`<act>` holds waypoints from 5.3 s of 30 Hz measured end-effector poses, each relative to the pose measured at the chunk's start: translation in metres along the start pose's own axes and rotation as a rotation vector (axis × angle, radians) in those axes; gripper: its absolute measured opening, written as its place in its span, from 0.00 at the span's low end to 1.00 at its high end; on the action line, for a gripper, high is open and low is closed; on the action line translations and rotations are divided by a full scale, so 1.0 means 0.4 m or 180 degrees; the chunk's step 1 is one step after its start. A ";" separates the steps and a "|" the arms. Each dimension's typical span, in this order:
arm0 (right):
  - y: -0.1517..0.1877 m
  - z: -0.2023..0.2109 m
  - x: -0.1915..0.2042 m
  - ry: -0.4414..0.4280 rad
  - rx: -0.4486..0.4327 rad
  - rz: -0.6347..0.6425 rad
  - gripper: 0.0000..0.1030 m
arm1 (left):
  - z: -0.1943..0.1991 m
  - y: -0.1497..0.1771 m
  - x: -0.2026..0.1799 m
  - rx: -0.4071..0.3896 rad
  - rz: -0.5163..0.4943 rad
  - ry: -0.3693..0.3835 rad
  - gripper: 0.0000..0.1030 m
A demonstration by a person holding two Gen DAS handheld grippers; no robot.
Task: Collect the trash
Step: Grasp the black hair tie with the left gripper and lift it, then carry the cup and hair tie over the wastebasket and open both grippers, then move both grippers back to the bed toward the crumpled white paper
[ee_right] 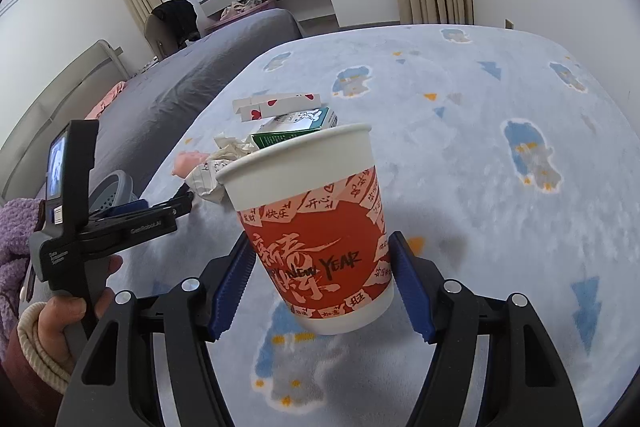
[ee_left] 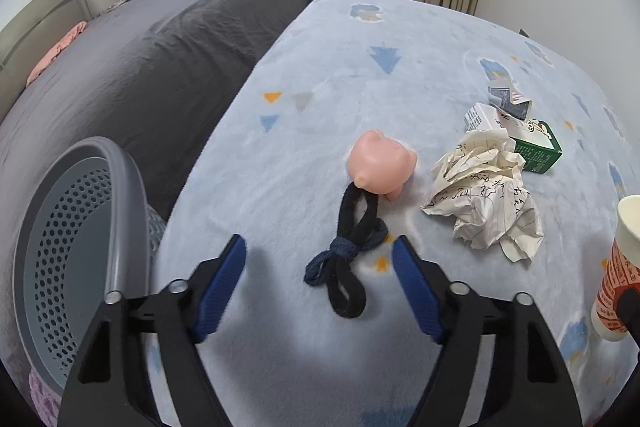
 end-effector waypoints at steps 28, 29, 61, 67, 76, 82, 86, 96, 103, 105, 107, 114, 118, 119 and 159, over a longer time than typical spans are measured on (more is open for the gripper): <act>0.073 0.009 0.104 -0.0031 0.0104 -0.0137 0.64 | 0.170 0.144 0.061 -0.0192 -0.0220 0.0197 0.16; 0.075 0.011 0.113 -0.0036 0.0104 -0.0142 0.64 | 0.175 0.149 0.067 -0.0207 -0.0225 0.0199 0.16; 0.041 -0.168 0.776 -0.0422 0.0419 0.1029 0.64 | 0.211 0.195 0.652 -0.0323 0.0626 -0.0175 0.16; 0.031 -0.199 0.848 -0.0469 0.0462 0.1129 0.64 | 0.192 0.192 0.712 -0.0287 0.0710 -0.0203 0.16; 0.016 -0.242 0.915 -0.0482 0.0505 0.1232 0.64 | 0.170 0.195 0.748 -0.0243 0.0792 -0.0154 0.19; 0.010 -0.255 0.933 -0.0445 0.0515 0.1279 0.64 | 0.164 0.198 0.761 -0.0210 0.0832 -0.0119 0.22; 0.012 -0.259 0.935 -0.0428 0.0528 0.1292 0.64 | 0.166 0.198 0.765 -0.0213 0.0834 -0.0128 0.29; 0.022 -0.256 0.925 -0.0418 0.0541 0.1246 0.64 | 0.185 0.205 0.775 -0.0271 0.0869 -0.0215 0.61; 0.033 -0.244 0.920 -0.0402 0.0522 0.1251 0.64 | 0.218 0.213 0.790 -0.0356 0.0906 -0.0352 0.77; 0.035 -0.242 0.919 -0.0405 0.0521 0.1249 0.64 | 0.225 0.215 0.793 -0.0368 0.0910 -0.0373 0.78; 0.040 -0.236 0.915 -0.0403 0.0514 0.1241 0.64 | 0.233 0.219 0.794 -0.0387 0.0914 -0.0401 0.80; 0.060 -0.213 0.893 -0.0410 0.0500 0.1216 0.67 | 0.260 0.233 0.785 -0.0428 0.0899 -0.0459 0.88; 0.068 -0.197 0.881 -0.0408 0.0489 0.1205 0.68 | 0.271 0.237 0.783 -0.0437 0.0905 -0.0478 0.93; 0.068 -0.193 0.876 -0.0406 0.0484 0.1196 0.68 | 0.276 0.238 0.780 -0.0442 0.0898 -0.0485 0.93; 0.041 -0.058 0.263 0.0208 0.0224 0.0253 0.75 | 0.246 0.185 0.314 -0.0504 0.0166 -0.0040 0.94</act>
Point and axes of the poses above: each gripper's, at about its wrist camera, not at the fingertips, and z roughly against the way its jaws point, x to its left, y to its underside, the point moved 10 cm from there along -z, roughly the way its jaws point, and after that the axes turned 9 degrees about x, right-handed, at the moved point
